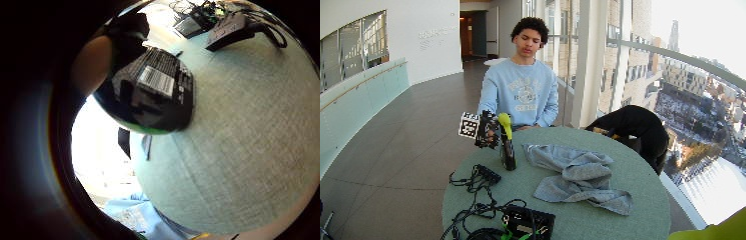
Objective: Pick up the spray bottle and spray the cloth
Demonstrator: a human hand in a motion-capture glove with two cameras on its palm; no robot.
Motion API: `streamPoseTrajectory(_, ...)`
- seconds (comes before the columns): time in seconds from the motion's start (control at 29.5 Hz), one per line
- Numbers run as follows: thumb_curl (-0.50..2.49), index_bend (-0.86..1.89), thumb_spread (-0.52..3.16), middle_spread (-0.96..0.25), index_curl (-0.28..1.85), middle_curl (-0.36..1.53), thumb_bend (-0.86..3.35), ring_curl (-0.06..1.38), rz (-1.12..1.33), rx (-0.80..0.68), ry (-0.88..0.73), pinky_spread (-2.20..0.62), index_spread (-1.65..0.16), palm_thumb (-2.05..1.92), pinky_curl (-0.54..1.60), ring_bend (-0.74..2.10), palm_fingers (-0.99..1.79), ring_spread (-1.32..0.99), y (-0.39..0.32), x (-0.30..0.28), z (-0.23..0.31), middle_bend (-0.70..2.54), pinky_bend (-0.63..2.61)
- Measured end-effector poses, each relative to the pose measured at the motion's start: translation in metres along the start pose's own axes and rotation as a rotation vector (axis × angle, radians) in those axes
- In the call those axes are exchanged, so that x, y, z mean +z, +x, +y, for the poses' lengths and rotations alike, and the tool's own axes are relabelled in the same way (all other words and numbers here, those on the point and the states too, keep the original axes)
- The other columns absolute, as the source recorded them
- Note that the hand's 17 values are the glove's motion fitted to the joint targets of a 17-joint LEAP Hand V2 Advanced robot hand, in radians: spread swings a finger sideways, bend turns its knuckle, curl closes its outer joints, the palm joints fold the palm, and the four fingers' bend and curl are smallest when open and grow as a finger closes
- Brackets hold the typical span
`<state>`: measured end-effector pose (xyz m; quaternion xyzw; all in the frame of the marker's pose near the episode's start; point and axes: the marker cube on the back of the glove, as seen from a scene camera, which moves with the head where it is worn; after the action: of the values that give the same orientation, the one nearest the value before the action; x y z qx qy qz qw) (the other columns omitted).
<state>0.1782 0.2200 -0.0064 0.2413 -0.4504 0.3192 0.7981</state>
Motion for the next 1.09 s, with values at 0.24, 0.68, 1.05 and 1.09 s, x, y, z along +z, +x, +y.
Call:
streamPoseTrajectory(0.24,0.30,0.07,1.01,-0.06,0.20,0.36,-0.03,0.30,-0.055,0.063,0.013,0.25,-0.43,0.61,0.36,0.36,0.43,0.00,0.004,0.009,-0.033,0.24,0.37)
streamPoseTrajectory(0.68,0.32,0.06,0.95,-0.08,0.13,0.40,0.00,0.34,-0.082,0.069,0.057,0.24,-0.43,0.65,0.36,0.49,0.53,-0.03,0.023,0.026,-0.041,0.34,0.41)
streamPoseTrajectory(1.05,0.42,0.14,0.97,-0.10,0.20,0.40,0.12,0.33,0.135,-0.005,0.195,0.22,-0.37,0.97,0.35,0.46,0.81,-0.07,0.013,0.027,-0.043,0.35,0.36)
streamPoseTrajectory(1.09,0.43,0.13,0.98,-0.10,0.20,0.40,0.12,0.32,0.143,-0.008,0.182,0.22,-0.37,0.98,0.34,0.45,0.82,-0.08,0.010,0.026,-0.045,0.35,0.36)
